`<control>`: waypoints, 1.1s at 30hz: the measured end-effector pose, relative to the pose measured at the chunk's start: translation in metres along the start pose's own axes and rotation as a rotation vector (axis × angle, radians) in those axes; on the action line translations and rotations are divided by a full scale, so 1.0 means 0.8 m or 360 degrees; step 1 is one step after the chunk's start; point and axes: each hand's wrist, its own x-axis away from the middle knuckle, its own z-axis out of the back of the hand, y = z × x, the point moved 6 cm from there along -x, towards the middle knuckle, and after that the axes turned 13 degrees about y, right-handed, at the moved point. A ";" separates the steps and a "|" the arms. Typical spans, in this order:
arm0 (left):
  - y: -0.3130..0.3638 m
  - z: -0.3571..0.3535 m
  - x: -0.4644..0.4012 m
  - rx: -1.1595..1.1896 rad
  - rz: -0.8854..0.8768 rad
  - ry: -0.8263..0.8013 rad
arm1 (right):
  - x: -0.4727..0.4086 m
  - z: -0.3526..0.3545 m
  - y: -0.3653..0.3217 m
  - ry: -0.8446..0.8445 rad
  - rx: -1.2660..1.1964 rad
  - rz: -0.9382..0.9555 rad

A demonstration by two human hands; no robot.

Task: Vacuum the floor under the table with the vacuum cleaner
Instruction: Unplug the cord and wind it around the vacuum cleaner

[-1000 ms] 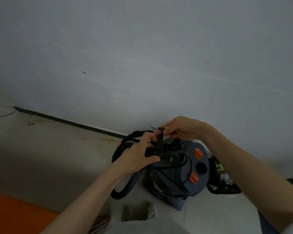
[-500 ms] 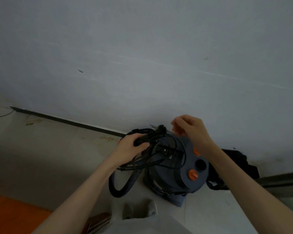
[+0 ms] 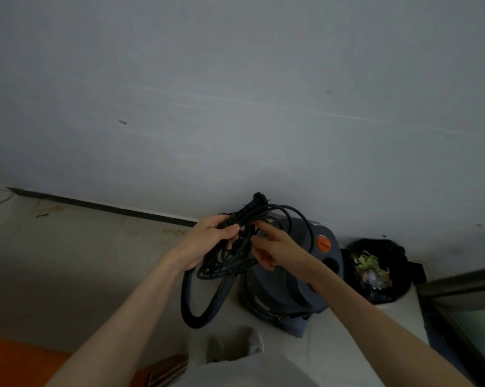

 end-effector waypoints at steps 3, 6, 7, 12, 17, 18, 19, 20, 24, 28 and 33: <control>0.000 0.003 0.001 -0.0024 -0.0003 -0.0022 | -0.007 -0.001 0.000 0.0017 0.0007 -0.0055; -0.002 0.006 0.001 -0.0083 -0.0015 -0.0031 | -0.014 0.005 0.002 0.0072 0.0177 -0.0110; -0.004 0.007 0.001 -0.0094 -0.0020 -0.0032 | -0.016 0.010 0.003 0.0117 0.0245 -0.0087; -0.011 0.010 -0.001 0.0033 0.0009 -0.0038 | -0.012 0.024 0.005 0.0236 0.0576 0.0237; -0.013 -0.003 0.003 0.0210 0.0115 -0.0174 | -0.022 0.023 0.019 0.0334 0.0643 0.0134; -0.013 -0.005 0.005 0.0254 0.0127 -0.0197 | -0.024 0.022 0.022 0.0344 0.0629 0.0095; -0.013 -0.006 0.005 0.0271 0.0122 -0.0207 | -0.025 0.021 0.026 0.0352 0.0615 0.0058; -0.014 -0.006 0.005 0.0272 0.0103 -0.0197 | -0.025 0.020 0.030 0.0358 0.0605 0.0028; -0.020 0.008 -0.003 0.0295 0.0033 -0.0007 | -0.013 0.023 0.027 0.0392 0.0483 0.0076; -0.025 0.007 -0.002 0.0285 0.0018 0.0192 | 0.014 0.009 -0.001 0.0280 0.0564 0.0339; -0.021 0.005 0.002 0.0286 -0.0063 0.0264 | 0.022 0.003 -0.013 0.0194 0.0602 0.0529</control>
